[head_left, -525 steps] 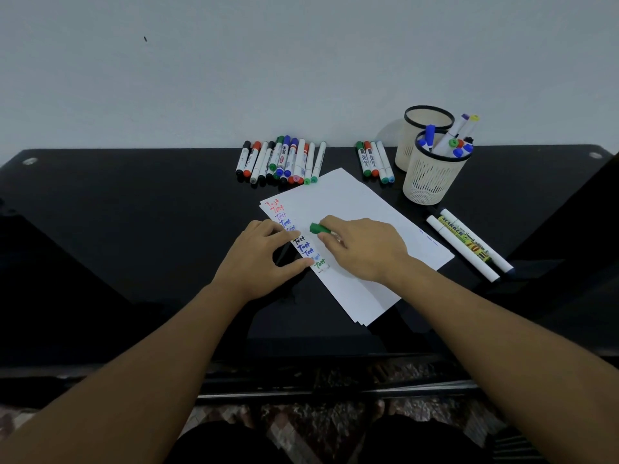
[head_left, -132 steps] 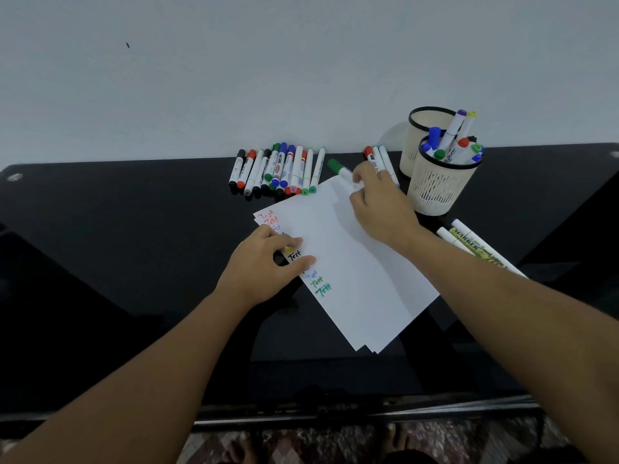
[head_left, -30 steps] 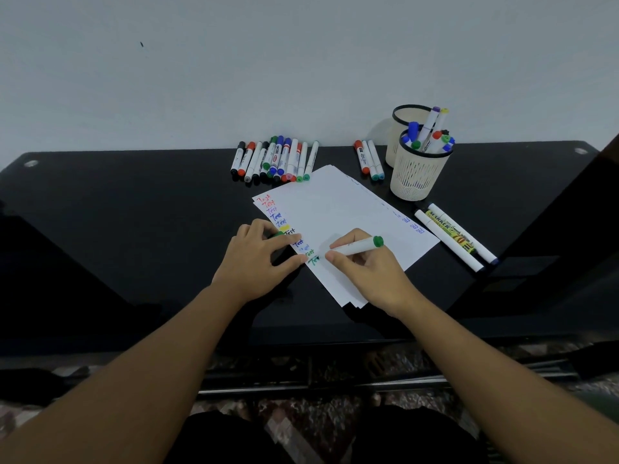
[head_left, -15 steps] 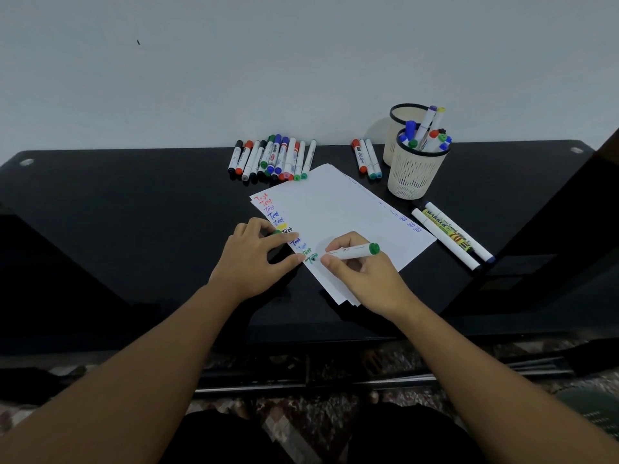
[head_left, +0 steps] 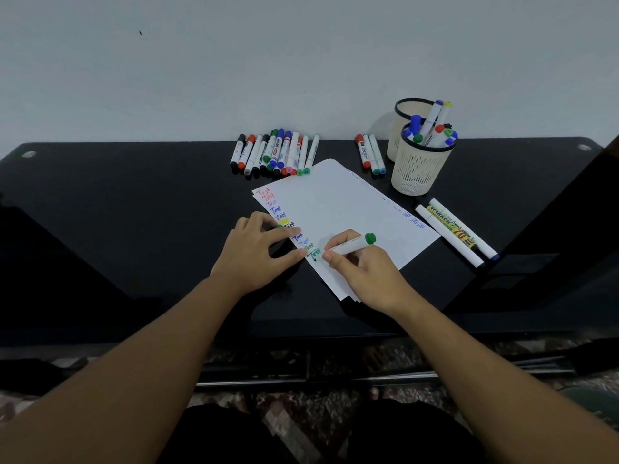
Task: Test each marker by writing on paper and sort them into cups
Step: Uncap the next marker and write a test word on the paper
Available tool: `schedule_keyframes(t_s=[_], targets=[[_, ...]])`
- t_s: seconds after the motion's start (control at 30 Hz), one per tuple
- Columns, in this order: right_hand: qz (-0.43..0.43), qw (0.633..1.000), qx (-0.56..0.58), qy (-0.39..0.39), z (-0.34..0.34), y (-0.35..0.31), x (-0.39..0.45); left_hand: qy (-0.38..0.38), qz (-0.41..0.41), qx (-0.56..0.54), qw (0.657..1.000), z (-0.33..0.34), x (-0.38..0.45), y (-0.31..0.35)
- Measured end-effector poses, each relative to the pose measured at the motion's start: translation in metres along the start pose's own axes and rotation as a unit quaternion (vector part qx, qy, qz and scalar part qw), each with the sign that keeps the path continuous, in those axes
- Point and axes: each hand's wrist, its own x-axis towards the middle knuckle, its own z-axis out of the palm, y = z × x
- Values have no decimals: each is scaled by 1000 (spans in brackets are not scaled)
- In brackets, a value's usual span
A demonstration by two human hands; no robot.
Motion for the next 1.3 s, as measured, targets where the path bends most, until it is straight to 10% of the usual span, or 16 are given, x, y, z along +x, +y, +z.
schedule_keyframes(t_s=[1.3], targets=[[5, 999, -13, 38, -2, -4, -4, -11, -4, 0, 1000, -2, 0, 0]])
